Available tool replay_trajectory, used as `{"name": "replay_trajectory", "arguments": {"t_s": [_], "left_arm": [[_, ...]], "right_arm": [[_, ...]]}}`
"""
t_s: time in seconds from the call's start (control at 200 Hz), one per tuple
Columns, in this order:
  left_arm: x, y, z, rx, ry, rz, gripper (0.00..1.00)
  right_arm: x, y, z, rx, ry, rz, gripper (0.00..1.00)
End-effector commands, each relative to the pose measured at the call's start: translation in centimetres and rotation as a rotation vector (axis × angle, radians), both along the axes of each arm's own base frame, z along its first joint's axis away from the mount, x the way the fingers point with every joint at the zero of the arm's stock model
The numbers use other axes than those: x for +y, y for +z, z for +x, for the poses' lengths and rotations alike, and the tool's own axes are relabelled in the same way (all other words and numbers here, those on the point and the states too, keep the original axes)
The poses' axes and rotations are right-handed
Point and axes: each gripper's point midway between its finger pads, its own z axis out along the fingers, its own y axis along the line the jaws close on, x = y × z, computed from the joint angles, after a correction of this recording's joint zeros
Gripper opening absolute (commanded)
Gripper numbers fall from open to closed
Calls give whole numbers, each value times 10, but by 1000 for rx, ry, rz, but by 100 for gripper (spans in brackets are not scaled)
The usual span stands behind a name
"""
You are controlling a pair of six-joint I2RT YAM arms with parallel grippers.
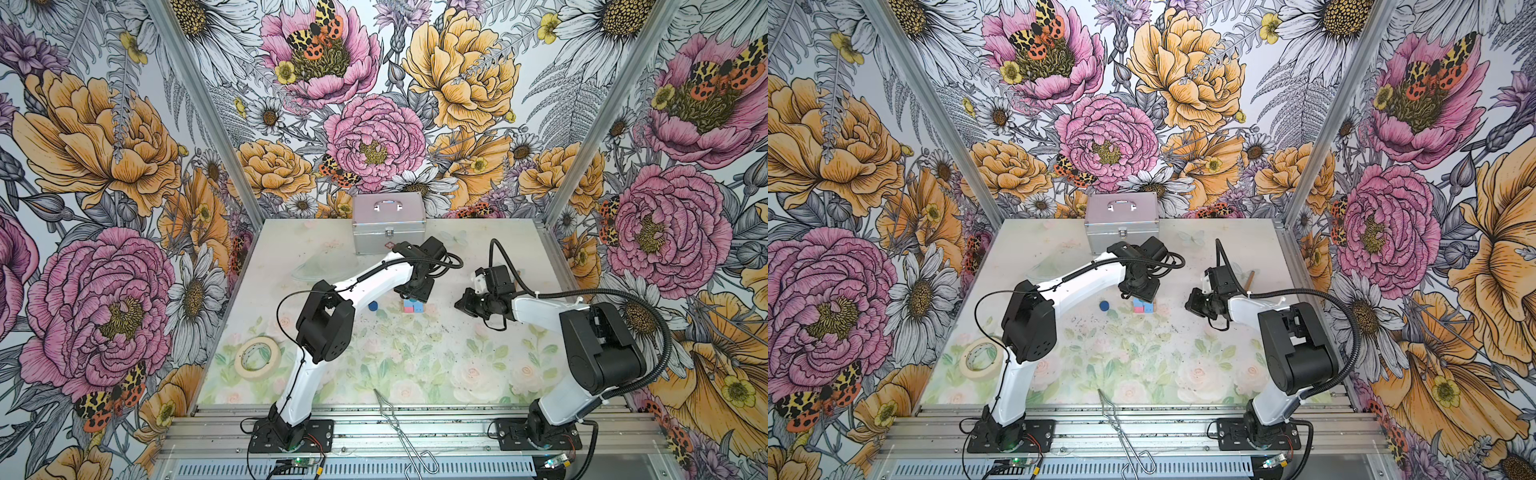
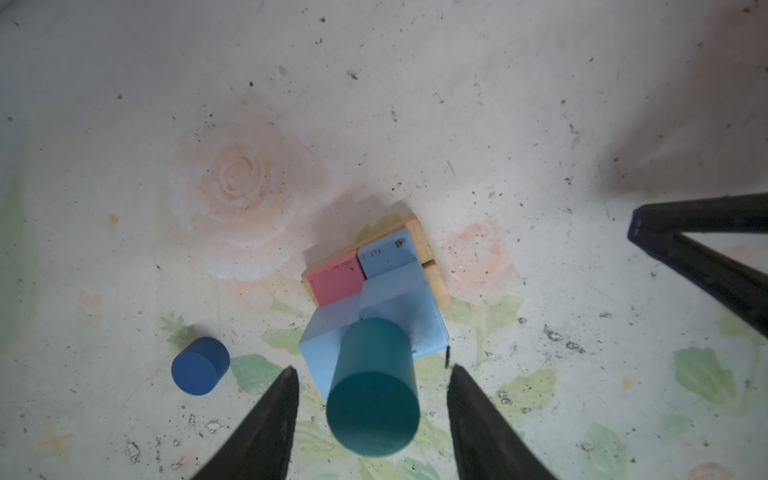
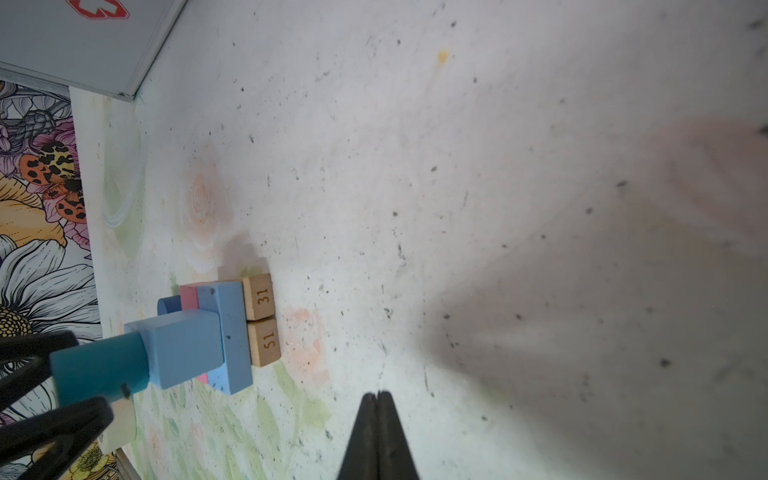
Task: Build the wood block tower
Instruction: 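Lower the teal cylinder onto the light-blue cubes and open the left gripper, then raise the left gripper off the stack and move it toward the dark-blue cylinder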
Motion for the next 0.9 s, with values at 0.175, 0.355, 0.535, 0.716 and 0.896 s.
{"name": "replay_trajectory", "arguments": {"t_s": [0.175,0.355,0.535,0.716,0.896], "left_arm": [[10,36,10,-89,34,-23,63],[17,62,14,-152,52,-36,66],[30,93,19,-235,82,-56,66],[55,136,20,-341,140,-136,66],[97,161,20,-429,258,-242,66]], "right_arm": [[-1,1,3,-12,-12,14,0],[-1,4,4,-16,-17,16,0],[-1,8,4,-24,-22,20,0],[-2,9,4,-24,-25,17,0],[-3,9,2,-17,-28,9,0]]}}
